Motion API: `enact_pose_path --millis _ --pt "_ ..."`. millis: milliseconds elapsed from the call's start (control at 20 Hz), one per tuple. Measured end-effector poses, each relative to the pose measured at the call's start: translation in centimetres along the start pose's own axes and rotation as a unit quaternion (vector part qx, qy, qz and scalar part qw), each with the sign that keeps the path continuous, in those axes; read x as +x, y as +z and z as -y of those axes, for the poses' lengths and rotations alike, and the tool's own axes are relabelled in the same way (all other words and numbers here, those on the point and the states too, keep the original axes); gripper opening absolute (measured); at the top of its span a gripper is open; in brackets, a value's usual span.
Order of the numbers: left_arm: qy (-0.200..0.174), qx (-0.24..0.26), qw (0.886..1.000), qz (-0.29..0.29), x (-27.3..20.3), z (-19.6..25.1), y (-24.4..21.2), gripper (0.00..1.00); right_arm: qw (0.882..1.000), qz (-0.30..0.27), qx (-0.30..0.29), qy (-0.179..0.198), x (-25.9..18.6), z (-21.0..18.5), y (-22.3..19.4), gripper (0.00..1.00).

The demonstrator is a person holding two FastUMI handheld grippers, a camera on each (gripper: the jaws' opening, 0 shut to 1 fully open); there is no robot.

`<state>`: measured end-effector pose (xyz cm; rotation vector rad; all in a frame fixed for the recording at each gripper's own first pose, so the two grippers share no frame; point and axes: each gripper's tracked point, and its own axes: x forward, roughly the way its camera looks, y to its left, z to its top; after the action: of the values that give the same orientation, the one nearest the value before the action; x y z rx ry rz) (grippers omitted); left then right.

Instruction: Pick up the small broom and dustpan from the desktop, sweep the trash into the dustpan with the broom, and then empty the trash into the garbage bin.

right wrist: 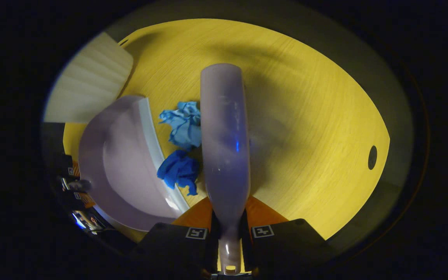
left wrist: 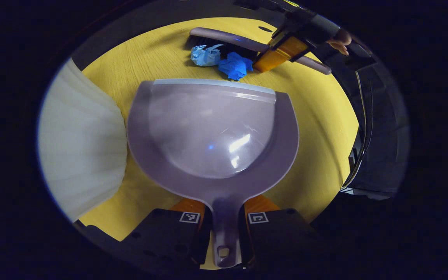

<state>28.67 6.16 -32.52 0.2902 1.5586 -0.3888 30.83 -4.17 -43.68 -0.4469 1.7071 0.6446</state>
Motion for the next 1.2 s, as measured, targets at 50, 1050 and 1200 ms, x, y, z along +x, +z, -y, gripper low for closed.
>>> enact_pose_path --millis 50,1050,1200 --pt "0.001 0.004 1.0 0.001 0.0 -0.1 0.0 0.29 1.0 -0.011 -0.019 0.007 0.1 -0.5 -0.7 0.27" --pt "-0.005 0.044 0.995 0.094 -0.1 -1.6 0.5 0.29 0.996 0.029 0.082 0.032 -3.0 4.3 -8.1 0.28" --pt "0.004 0.042 0.993 0.113 0.0 -2.1 0.9 0.29 0.994 0.047 0.09 0.026 -2.0 3.7 -8.8 0.28"
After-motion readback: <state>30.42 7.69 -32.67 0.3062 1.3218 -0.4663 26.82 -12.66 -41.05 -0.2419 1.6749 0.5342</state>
